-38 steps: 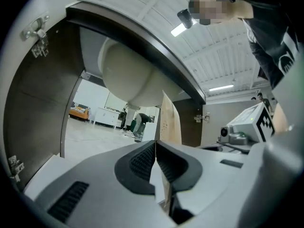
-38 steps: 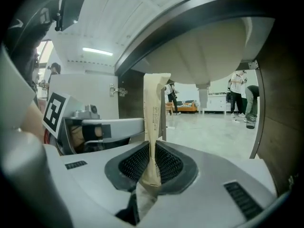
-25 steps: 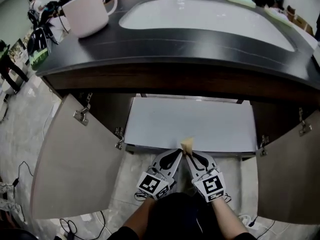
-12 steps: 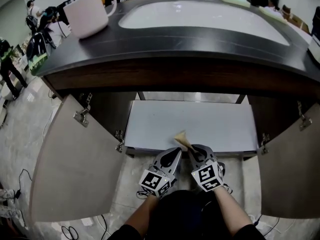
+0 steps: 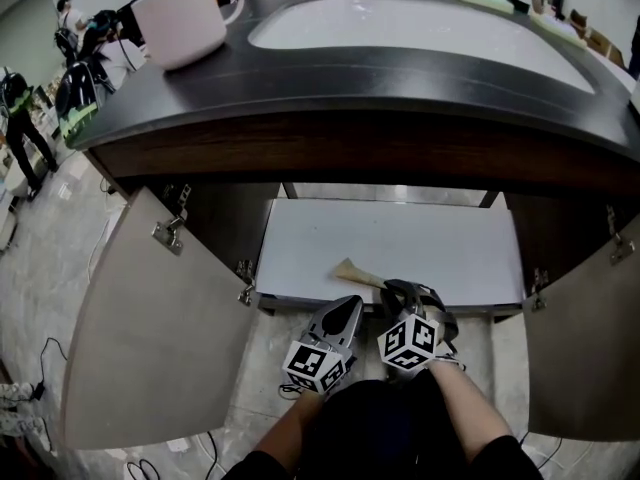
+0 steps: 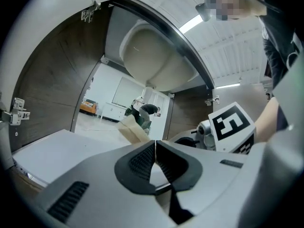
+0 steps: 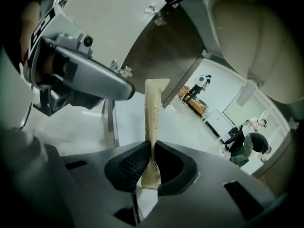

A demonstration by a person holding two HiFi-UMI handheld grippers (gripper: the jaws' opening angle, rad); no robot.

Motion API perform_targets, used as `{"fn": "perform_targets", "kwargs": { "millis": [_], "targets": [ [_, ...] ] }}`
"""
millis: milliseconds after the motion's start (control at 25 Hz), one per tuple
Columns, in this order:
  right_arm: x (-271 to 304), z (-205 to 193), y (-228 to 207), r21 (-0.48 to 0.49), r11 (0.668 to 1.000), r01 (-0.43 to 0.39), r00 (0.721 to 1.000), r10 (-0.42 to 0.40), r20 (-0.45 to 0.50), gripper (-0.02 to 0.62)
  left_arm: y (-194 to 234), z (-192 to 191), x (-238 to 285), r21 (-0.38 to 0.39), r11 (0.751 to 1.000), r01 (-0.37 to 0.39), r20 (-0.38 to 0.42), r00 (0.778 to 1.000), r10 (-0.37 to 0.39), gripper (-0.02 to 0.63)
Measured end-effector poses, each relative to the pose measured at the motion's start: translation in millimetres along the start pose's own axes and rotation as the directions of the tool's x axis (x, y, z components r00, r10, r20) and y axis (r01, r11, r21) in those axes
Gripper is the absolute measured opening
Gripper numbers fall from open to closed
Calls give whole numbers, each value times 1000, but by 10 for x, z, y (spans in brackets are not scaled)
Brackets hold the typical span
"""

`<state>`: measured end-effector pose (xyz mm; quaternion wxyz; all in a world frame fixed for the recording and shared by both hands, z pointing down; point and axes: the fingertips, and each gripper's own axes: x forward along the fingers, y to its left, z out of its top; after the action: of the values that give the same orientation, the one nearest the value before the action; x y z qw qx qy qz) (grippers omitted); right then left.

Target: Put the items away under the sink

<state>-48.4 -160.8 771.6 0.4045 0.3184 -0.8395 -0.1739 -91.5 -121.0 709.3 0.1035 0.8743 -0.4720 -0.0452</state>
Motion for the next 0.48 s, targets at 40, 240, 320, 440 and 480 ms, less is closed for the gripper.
{"fn": "perform_targets", "kwargs": {
  "millis": [40, 240, 320, 440, 480],
  "targets": [
    [37, -8, 7, -33, 999, -1, 1000, 1, -15, 56, 19, -4, -13, -2, 1000, -3, -1, 1000, 3, 12],
    [203, -36, -1, -131, 991, -7, 997, -3, -73, 57, 131, -66, -66, -14, 1000, -18, -12, 1000, 18, 12],
    [241, -42, -27, -148, 989, -1, 997, -11, -83, 57, 153, -79, -66, -15, 1000, -18, -14, 1000, 18, 12],
    [290, -50, -62, -146, 989, 6, 996, -19, -88, 57, 192, -71, -67, -19, 1000, -19, -10, 1000, 18, 12],
    [304, -52, -73, -147, 989, 9, 996, -22, -90, 57, 203, -71, -68, -21, 1000, -18, -10, 1000, 18, 12]
  ]
}}
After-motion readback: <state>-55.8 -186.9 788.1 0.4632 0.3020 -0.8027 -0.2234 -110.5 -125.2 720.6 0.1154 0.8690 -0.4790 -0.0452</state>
